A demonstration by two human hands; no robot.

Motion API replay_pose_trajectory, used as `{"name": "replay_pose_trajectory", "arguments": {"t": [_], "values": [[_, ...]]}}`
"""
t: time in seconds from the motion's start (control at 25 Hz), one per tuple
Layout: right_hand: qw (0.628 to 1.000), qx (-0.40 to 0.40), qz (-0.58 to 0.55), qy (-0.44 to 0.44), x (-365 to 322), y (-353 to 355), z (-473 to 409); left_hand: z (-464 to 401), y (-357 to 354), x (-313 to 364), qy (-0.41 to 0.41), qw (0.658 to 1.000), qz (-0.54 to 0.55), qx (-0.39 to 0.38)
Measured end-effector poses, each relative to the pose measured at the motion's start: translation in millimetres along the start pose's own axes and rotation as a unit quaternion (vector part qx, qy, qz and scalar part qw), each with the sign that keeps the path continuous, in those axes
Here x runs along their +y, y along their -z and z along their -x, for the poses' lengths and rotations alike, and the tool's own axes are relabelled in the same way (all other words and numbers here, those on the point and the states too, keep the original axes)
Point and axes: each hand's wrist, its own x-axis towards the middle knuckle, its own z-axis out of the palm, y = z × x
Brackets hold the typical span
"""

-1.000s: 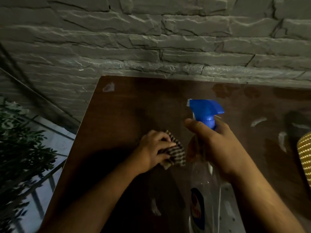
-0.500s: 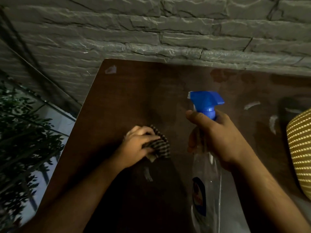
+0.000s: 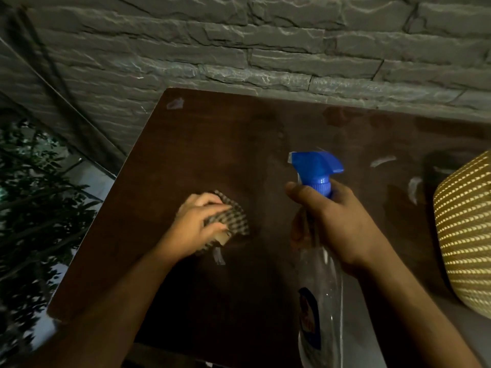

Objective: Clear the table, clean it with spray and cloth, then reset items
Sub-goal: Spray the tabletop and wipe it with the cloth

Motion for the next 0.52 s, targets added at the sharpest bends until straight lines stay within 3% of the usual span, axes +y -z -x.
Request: {"name": "replay_pose_trajectory", "arguments": {"t": [0.12,0.16,0.2,0.28,0.4,0.52], "values": [[1.0,0.002,-0.001,0.003,5,3,10,-51,14,-25,0.147,0.986,-0.026,0.068],[1.0,0.0,0.001,0.003,7,2,12,-64,10,-12,0.157,0.985,-0.032,0.067],[1.0,-0.001,0.0,0.0,9,0,14,-65,2,7,0.145,0.988,-0.028,0.045],[1.0,-0.002,-0.003,-0.009,13,-3,17,-28,-18,35,0.043,0.999,-0.02,-0.022],[1.0,0.005,0.001,-0.02,15,-8,22,54,-13,27,-0.069,0.995,0.021,-0.062],[1.0,0.009,0.025,-0.013,17,-18,25,22,6,-13,0.008,1.0,0.013,0.008]]}}
